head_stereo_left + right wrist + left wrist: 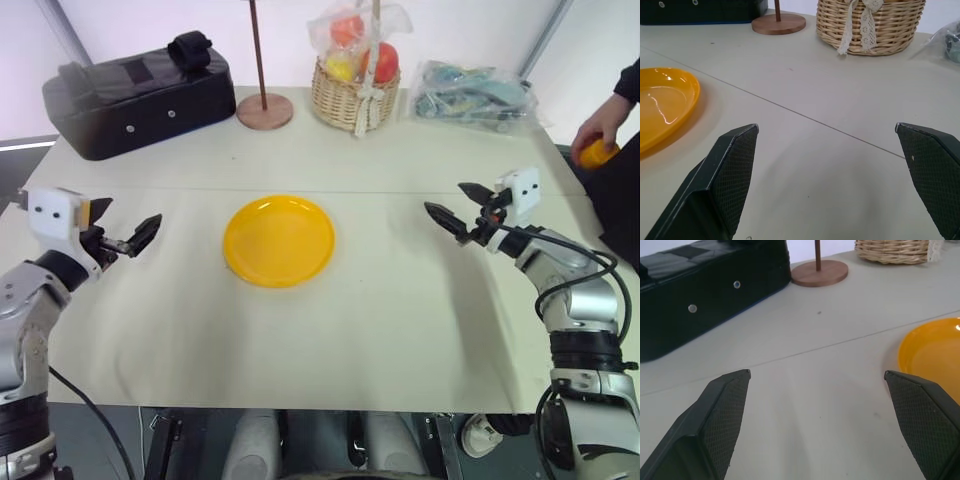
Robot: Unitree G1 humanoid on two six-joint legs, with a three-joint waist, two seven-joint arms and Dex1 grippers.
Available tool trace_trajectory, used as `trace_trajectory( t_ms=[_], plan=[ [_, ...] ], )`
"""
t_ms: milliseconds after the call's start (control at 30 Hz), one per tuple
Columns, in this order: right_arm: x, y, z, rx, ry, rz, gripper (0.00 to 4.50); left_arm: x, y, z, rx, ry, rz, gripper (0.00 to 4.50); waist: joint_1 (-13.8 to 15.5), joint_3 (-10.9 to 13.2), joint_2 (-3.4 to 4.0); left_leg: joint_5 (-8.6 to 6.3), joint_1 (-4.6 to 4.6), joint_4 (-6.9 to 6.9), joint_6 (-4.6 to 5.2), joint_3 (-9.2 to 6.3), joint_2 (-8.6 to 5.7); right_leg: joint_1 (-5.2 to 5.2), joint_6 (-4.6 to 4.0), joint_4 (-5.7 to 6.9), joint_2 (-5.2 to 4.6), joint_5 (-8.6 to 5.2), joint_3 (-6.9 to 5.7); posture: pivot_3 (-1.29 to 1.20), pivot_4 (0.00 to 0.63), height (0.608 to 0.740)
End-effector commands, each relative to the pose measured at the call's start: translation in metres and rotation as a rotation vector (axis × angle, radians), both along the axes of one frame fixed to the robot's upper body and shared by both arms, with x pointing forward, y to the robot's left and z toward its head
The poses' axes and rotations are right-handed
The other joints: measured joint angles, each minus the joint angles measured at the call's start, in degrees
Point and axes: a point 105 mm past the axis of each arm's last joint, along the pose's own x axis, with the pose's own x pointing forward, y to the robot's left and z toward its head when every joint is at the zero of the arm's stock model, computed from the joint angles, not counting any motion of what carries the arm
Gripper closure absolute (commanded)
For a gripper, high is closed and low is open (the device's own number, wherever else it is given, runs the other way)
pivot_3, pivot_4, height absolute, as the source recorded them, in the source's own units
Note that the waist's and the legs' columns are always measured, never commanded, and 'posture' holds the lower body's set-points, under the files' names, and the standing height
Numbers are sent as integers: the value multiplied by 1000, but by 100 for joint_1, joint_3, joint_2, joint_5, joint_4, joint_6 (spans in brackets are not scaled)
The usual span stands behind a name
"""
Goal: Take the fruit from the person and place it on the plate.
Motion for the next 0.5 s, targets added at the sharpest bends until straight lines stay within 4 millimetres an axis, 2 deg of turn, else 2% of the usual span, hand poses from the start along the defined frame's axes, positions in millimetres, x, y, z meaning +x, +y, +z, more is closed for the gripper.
trace_trajectory(
  t_ms=[33, 500],
  plan=[
    [-2, -1, 16, -1, -65, -1, 27, 2, 0, 14, 42, -43, -10, 0, 1, 0, 0, 0, 0, 0, 0, 0, 0, 0, 0, 0, 0, 0, 0, 0, 150, 740],
    [-3, -3, 15, -2, -63, -8, 27, 5, -1, 12, 44, -37, -21, 0, 0, 0, 0, 0, 0, 0, 0, 0, 0, 0, 0, 0, 0, 0, 0, 0, 150, 740]
  ],
)
